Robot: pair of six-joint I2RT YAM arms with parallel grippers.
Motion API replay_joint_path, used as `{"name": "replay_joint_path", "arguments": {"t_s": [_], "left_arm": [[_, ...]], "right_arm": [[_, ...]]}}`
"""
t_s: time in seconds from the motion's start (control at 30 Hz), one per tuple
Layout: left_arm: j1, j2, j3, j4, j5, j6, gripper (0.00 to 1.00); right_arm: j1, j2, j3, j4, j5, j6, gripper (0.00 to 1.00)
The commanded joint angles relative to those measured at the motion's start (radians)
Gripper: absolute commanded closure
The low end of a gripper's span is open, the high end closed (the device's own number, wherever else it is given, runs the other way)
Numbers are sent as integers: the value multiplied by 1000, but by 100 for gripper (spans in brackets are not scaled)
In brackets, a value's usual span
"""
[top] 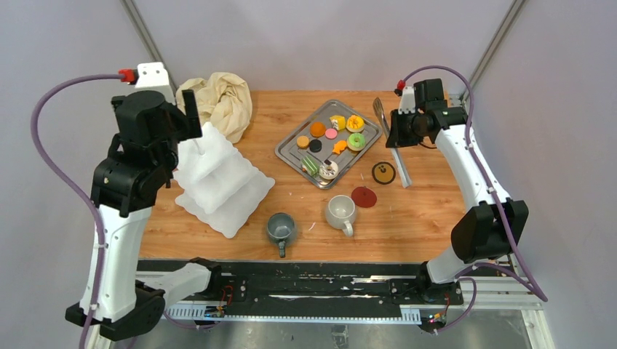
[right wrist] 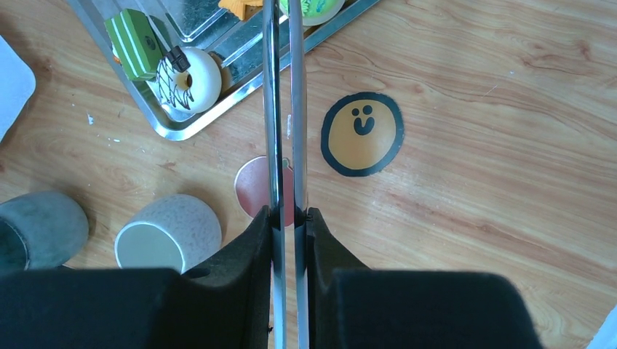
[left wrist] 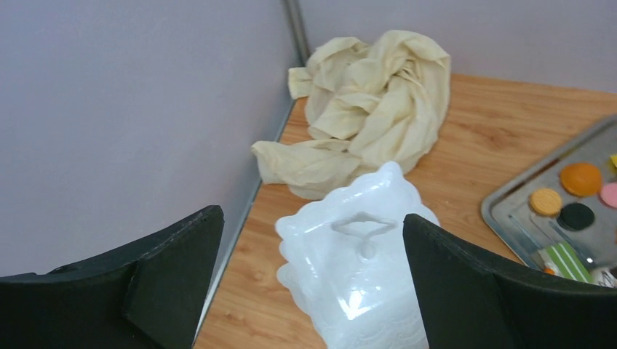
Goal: Serve the afternoon tea
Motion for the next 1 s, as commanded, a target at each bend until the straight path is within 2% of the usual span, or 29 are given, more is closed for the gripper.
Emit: {"name": "replay_joint_path", "arguments": {"t_s": [0.0, 0.23, 0.47, 0.7, 0.97], "left_arm": [[137, 24, 12, -30, 97, -51, 3], [173, 82, 2, -73, 143, -140, 1], [192, 117, -20, -93, 155, -166, 0], [271, 121, -61, -95, 292, -223, 10], [283, 118, -99, -93, 374, -247, 22]], "right_arm": [[8, -12, -7, -4, -37, -10, 98], [9, -8, -4, -1, -49, -10, 98], [12, -10, -10, 5, -58, -10, 98], [13, -7, -19, 5, -55, -10, 97], [14, -4, -19, 9, -58, -10, 97]]}}
